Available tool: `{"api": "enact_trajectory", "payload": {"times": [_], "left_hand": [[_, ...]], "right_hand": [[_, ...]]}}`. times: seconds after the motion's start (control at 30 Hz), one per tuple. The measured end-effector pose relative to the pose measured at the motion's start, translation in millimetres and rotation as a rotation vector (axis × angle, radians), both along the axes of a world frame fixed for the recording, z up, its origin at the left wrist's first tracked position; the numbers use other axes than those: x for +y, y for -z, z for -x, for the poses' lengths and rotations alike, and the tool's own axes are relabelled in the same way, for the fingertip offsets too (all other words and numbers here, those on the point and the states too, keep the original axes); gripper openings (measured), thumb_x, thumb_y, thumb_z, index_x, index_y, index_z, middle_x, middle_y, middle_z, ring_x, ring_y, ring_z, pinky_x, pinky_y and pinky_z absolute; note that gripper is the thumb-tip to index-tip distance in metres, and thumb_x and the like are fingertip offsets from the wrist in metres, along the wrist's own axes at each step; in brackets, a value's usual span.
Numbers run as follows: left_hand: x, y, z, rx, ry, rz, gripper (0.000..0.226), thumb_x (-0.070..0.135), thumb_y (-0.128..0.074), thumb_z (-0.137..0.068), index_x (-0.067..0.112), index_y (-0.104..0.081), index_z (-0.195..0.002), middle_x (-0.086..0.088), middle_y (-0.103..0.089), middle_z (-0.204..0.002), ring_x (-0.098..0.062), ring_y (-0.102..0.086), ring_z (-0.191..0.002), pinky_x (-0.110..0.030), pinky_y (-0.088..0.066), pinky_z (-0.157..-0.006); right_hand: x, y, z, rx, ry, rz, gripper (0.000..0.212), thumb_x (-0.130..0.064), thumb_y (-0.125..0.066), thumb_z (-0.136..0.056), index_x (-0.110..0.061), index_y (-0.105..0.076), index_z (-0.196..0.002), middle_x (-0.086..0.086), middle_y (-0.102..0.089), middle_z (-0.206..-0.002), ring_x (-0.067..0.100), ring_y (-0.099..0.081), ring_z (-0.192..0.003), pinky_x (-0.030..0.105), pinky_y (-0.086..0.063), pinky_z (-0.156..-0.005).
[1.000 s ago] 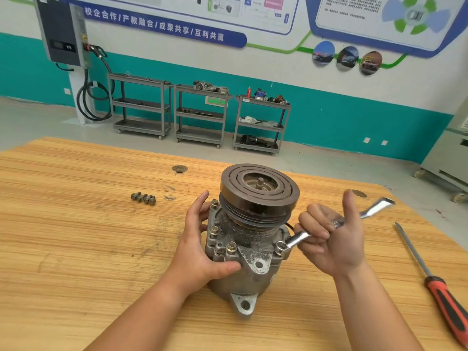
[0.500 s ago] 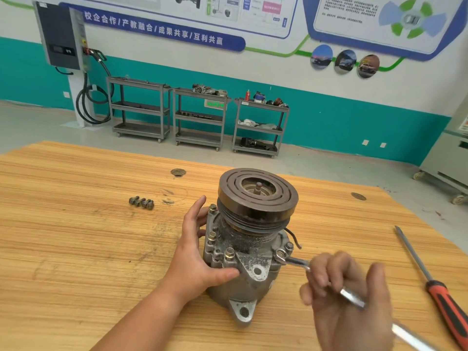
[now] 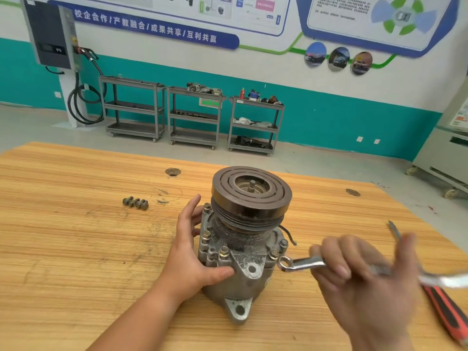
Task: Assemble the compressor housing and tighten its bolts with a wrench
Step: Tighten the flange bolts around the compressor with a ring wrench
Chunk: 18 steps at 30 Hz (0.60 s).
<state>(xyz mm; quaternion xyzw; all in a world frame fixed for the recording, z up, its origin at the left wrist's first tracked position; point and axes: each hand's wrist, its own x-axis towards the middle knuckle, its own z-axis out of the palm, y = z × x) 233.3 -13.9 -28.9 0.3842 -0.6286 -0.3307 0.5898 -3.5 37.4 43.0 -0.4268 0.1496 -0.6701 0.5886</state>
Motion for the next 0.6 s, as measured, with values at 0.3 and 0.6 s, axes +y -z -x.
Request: {"api": "enact_trajectory", "payload": {"times": [0.3, 0.6], "left_hand": [[-1, 1, 0, 0.007, 0.014, 0.007, 0.122, 0.081, -0.078, -0.031, 0.06, -0.022, -0.137, 0.005, -0.04, -0.141, -0.01, -0.045, -0.129, -0.031, -0.039, -0.1], [-1, 1, 0, 0.009, 0.012, 0.005, 0.12, 0.081, -0.078, -0.031, 0.062, -0.023, -0.136, 0.007, -0.041, -0.139, -0.007, -0.045, -0.129, -0.027, -0.038, -0.1]], "right_hand": [[-78, -3, -9, 0.084, -0.509, -0.277, 0.058, -0.071, -0.037, -0.077, -0.02, -0.034, -0.049, -0.004, -0.047, -0.049, 0.006, -0.023, -0.039, 0.013, -0.027, -0.034], [-57, -6, -11, 0.048, -0.394, -0.293, 0.058, -0.07, -0.054, -0.072, -0.022, -0.032, -0.048, -0.006, -0.036, -0.046, 0.005, -0.017, -0.038, 0.013, -0.021, -0.03]]}}
